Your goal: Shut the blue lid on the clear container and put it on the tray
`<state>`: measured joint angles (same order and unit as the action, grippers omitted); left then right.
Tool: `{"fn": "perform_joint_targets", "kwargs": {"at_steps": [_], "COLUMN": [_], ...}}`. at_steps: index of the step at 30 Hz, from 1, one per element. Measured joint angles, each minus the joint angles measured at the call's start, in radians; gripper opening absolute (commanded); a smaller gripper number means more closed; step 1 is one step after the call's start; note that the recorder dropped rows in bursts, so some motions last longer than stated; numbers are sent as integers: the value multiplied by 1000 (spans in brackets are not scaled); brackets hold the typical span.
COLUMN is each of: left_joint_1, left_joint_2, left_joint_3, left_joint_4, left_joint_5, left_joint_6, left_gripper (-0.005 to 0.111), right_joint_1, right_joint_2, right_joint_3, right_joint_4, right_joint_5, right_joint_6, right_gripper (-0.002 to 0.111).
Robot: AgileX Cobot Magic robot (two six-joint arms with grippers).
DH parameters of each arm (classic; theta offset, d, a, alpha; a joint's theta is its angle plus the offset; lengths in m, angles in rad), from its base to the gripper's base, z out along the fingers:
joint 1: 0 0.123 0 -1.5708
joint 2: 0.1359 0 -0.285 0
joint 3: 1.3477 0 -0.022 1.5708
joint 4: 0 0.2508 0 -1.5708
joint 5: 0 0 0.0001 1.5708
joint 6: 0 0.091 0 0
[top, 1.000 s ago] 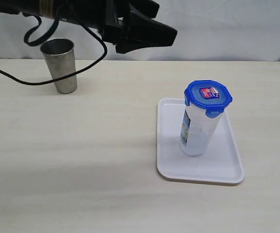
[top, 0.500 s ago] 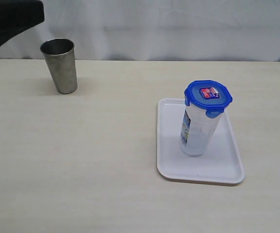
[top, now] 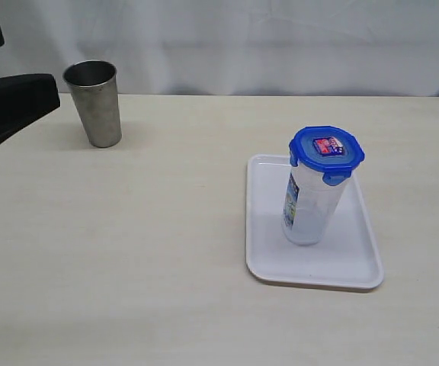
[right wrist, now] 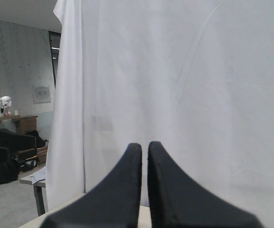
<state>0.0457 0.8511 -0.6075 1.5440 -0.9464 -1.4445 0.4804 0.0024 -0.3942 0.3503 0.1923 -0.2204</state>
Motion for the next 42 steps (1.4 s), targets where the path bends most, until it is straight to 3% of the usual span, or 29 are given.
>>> {"fn": "perform_joint_targets", "kwargs": {"at_steps": [30,37,42], "left_joint_1": [0,0,0], "left_joint_2": [0,-2,-43], "left_joint_3": [0,30,149], "left_joint_4": [-5,-155,-377], "left_joint_5": [-18,-9,88], "left_joint_6": [0,21,171], "left_gripper": [105,105,105], "right_joint_1": [0,0,0], "right_joint_2": [0,0,0], "right_joint_3": [0,0,0], "right_joint_4": [0,0,0], "right_joint_5": [0,0,0], "right_joint_6": [0,0,0], "right_gripper": [5,5,5]}}
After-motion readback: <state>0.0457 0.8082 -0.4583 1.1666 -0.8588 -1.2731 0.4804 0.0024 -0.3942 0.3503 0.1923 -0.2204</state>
